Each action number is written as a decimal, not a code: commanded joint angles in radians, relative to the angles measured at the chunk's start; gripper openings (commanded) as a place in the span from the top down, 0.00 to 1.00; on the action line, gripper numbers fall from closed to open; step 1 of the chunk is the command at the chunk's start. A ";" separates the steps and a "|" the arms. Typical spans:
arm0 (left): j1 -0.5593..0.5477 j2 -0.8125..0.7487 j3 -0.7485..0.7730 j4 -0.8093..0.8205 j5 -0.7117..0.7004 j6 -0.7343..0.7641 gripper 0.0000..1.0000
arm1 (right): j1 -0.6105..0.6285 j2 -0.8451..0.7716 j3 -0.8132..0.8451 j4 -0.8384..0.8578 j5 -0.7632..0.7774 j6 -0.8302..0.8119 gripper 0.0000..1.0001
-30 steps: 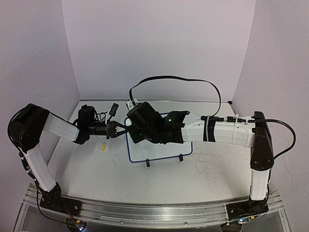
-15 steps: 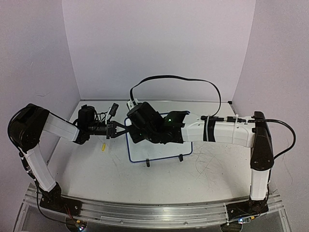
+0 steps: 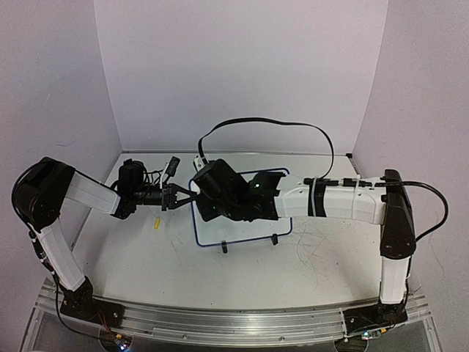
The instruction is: Write a sentence on the whiteboard
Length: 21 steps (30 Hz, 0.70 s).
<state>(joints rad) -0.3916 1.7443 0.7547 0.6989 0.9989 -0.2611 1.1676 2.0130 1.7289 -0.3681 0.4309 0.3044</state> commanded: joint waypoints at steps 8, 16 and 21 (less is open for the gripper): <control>0.010 0.009 -0.019 -0.020 -0.039 0.048 1.00 | -0.011 -0.033 -0.057 -0.034 0.023 0.045 1.00; 0.009 0.009 -0.020 -0.019 -0.039 0.046 1.00 | -0.002 -0.039 -0.076 -0.033 0.017 0.058 1.00; 0.010 0.009 -0.018 -0.020 -0.038 0.046 1.00 | -0.001 -0.044 -0.078 -0.034 0.034 0.062 1.00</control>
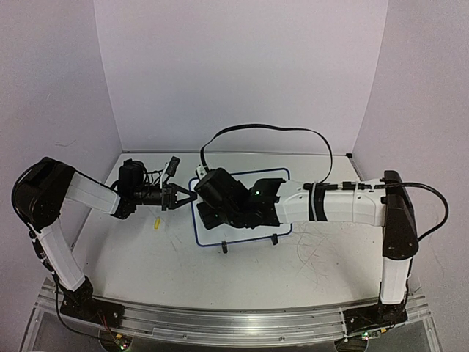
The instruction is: Write a sentence on the whiteboard
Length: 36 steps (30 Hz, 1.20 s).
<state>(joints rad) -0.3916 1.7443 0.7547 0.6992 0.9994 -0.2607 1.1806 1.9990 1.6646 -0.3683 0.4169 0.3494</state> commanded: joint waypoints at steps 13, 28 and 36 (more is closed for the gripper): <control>0.010 0.000 -0.022 -0.021 -0.038 0.044 1.00 | -0.016 -0.008 0.047 -0.014 0.104 -0.012 1.00; 0.010 -0.003 -0.020 -0.021 -0.037 0.044 1.00 | -0.038 -0.003 0.086 0.000 0.134 -0.038 1.00; 0.010 -0.003 -0.019 -0.021 -0.037 0.044 1.00 | -0.044 -0.009 0.103 0.003 0.152 -0.050 1.00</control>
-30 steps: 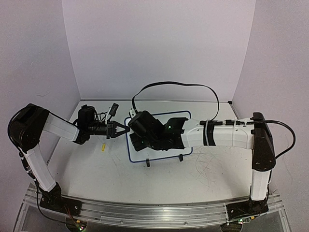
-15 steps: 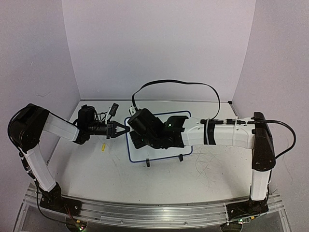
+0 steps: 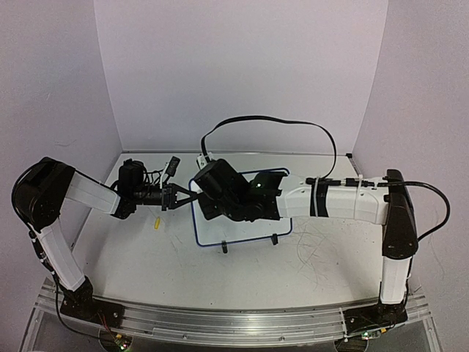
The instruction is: Write a sentence on the whiteboard
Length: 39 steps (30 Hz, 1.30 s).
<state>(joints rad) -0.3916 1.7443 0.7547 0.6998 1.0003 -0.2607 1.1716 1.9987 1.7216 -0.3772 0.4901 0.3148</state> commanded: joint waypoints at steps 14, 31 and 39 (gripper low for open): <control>0.010 0.000 -0.019 -0.022 -0.038 0.044 1.00 | -0.039 -0.017 0.021 0.014 0.048 0.000 1.00; 0.010 0.003 -0.020 -0.023 -0.038 0.046 1.00 | -0.023 -0.049 -0.059 0.015 0.019 0.047 1.00; 0.010 0.003 -0.022 -0.023 -0.037 0.046 1.00 | -0.015 -0.060 -0.084 0.016 0.015 0.062 1.00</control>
<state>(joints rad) -0.3904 1.7443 0.7544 0.6979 0.9985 -0.2615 1.1645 1.9714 1.6609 -0.3443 0.4819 0.3558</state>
